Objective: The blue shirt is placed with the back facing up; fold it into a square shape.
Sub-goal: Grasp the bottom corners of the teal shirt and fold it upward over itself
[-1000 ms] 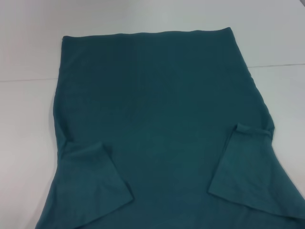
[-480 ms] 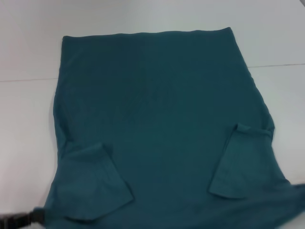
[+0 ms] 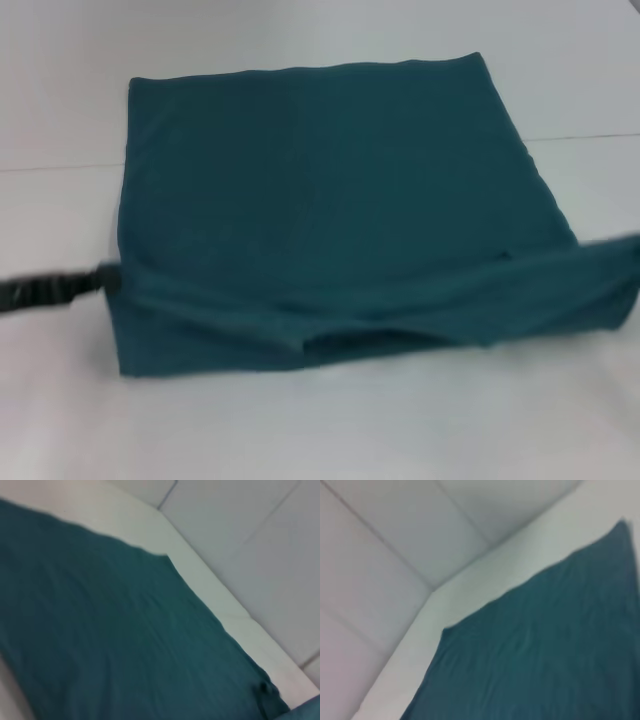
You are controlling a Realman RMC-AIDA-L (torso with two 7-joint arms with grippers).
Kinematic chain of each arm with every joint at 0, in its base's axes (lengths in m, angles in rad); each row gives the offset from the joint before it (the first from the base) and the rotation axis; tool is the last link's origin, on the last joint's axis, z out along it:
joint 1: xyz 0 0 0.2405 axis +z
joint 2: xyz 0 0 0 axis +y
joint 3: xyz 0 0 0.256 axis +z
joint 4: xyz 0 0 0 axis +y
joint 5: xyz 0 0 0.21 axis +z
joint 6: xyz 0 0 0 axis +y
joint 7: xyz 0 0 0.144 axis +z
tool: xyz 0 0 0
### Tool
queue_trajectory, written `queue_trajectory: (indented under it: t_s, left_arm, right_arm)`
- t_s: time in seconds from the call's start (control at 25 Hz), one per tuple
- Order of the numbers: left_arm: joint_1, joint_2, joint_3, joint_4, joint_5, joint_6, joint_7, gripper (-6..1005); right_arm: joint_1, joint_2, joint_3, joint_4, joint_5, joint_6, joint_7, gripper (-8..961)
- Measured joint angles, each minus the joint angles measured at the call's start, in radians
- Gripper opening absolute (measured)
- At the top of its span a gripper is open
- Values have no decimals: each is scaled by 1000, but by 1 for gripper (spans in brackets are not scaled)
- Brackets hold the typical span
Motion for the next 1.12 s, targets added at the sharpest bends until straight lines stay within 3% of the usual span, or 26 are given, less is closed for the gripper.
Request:
queue_trajectory:
  t_s: [0.16, 0.24, 0.6, 0.84, 1.12]
  left_arm:
    - [-71, 4, 2, -49, -32, -139, 25, 19]
    - [-104, -3, 4, -87, -90, -249, 68, 20]
    - [-178, -13, 8, -223, -198, -469, 216, 20]
    - [-217, -43, 7, -239, -246, -592, 301, 20]
    - [-248, -43, 8, -275, -335, -680, 389, 19]
  right_arm:
    - [54, 21, -5, 6, 24, 97, -23, 41]
    - [89, 45, -5, 8, 48, 164, -62, 41]
    - [165, 98, -18, 17, 112, 348, -174, 41]
    - [226, 115, -36, 57, 135, 491, -259, 44]
    - [289, 115, -78, 71, 149, 603, -298, 65]
